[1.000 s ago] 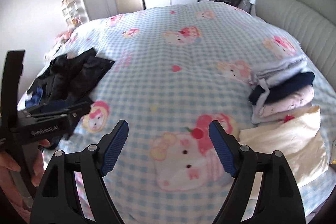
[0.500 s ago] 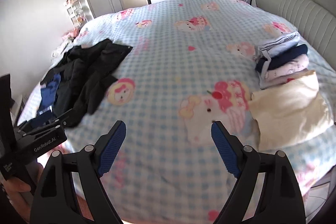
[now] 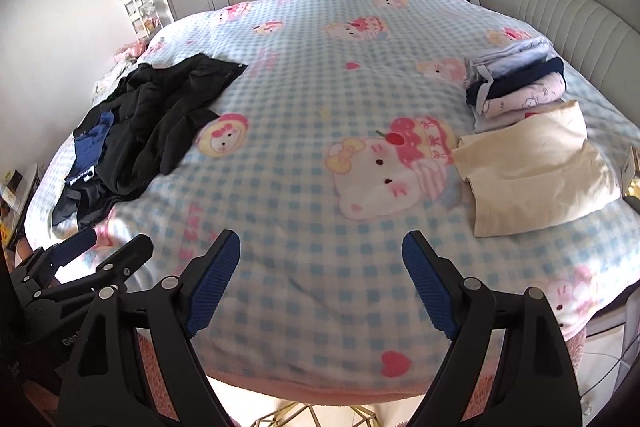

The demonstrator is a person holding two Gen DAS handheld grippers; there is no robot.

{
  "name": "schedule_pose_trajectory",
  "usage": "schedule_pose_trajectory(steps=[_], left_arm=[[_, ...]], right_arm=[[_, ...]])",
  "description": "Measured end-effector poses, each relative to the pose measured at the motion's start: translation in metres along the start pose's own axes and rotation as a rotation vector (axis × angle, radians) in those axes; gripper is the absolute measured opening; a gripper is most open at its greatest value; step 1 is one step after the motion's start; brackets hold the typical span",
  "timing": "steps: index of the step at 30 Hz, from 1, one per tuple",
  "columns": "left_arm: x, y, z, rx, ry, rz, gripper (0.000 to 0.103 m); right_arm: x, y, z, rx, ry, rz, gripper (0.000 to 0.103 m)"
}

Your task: Fold clothes

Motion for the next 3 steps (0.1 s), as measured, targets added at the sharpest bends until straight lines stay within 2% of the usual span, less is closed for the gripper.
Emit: schedule_pose_trajectory(steps=[3], left_arm=[[-0.0004,0.0048,-0.0007,-0.016,0.011,0.011,0.09]], right_arm=[[-0.0087,0.0029,0.001,-0.008,-0.016,-0.013,0.085]])
Point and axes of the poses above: each gripper's, at about its wrist camera, not at the fingertips, and y roughly against the way its jaws point, x to its left, z to its top, the point moved 7 cm from there along -y, roughly the way its jaws point, and after that the axes turned 15 degrees about x, right-handed, at the moved point
